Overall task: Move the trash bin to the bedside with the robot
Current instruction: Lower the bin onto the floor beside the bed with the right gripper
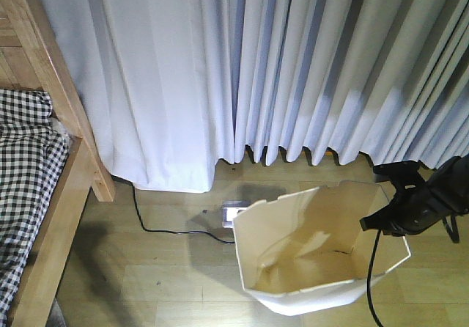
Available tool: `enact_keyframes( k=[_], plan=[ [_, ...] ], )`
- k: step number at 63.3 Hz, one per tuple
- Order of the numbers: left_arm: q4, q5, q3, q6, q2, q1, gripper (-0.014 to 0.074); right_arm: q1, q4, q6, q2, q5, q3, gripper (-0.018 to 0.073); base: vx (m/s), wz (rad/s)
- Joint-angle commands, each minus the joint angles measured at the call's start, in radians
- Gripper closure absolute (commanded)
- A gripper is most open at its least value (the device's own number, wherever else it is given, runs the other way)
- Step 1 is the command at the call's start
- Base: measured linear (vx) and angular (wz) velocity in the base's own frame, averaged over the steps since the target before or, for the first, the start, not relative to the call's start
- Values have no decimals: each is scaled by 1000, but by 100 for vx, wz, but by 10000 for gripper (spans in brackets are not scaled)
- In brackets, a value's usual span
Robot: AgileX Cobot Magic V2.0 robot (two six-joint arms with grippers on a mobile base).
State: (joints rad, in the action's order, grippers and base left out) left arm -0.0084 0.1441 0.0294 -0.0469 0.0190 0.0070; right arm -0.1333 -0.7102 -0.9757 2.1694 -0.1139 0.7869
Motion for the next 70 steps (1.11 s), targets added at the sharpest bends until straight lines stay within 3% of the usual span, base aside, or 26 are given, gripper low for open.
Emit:
enact_keyframes(
  k=[1, 34, 47, 61, 70],
  plan=[
    [-9, -71, 28, -9, 10, -3, 602, -3, -63, 11, -40, -3, 30, 562, 0, 0],
    [-9, -71, 28, -9, 10, -3, 602, -34, -112, 7, 233, -133, 325, 562, 0, 0],
    [-9, -71, 28, -9, 10, -3, 602, -52, -119, -67, 358, -240, 465, 562, 0, 0],
    [-9, -71, 28, -9, 10, -3, 602, -52, -281, -168, 470, -320, 581, 562, 0, 0],
    [-9, -71, 28, -9, 10, -3, 602, -52, -406, -297, 531, -387, 642, 562, 0, 0]
  ],
)
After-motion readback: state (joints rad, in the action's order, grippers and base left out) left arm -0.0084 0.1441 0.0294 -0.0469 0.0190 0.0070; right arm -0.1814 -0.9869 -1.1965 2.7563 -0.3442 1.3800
